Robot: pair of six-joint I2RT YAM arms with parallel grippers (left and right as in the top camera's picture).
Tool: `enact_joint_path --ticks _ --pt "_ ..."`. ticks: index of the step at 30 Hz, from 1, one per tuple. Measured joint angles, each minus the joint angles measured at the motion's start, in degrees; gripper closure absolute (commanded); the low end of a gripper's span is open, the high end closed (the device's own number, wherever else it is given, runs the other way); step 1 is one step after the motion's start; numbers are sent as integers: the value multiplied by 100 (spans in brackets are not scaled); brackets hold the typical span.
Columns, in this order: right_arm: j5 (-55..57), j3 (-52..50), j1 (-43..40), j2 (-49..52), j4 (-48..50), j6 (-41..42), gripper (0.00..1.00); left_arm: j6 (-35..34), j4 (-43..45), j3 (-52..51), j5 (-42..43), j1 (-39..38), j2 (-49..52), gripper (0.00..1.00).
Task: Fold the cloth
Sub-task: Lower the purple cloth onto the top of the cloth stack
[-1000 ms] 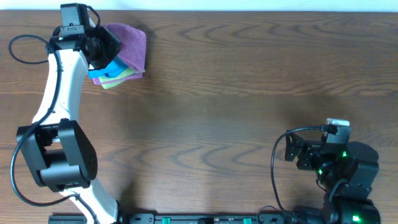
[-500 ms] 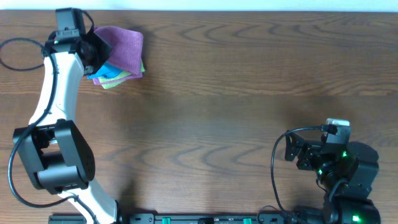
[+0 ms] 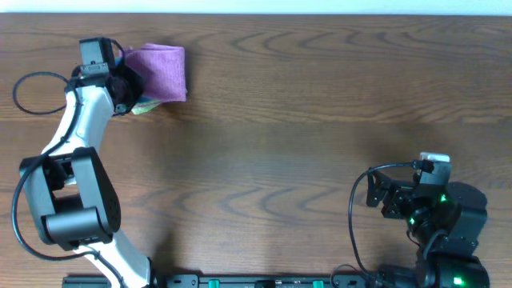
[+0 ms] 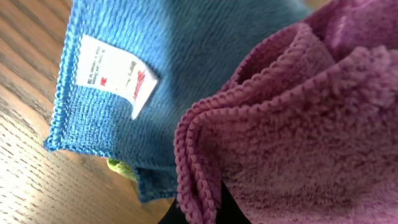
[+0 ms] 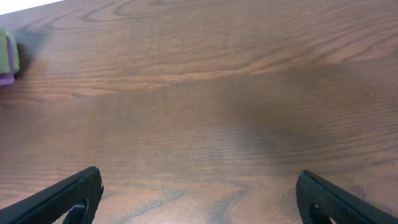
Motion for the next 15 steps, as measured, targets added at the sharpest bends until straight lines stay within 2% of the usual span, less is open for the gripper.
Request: enact_joint_path --ticks 6,15 --pt "0 0 0 0 0 -2 1 -61 334 -50 83 20 -2 94" --pt "0 0 0 0 0 -2 1 -181 1325 -57 317 20 -2 94"
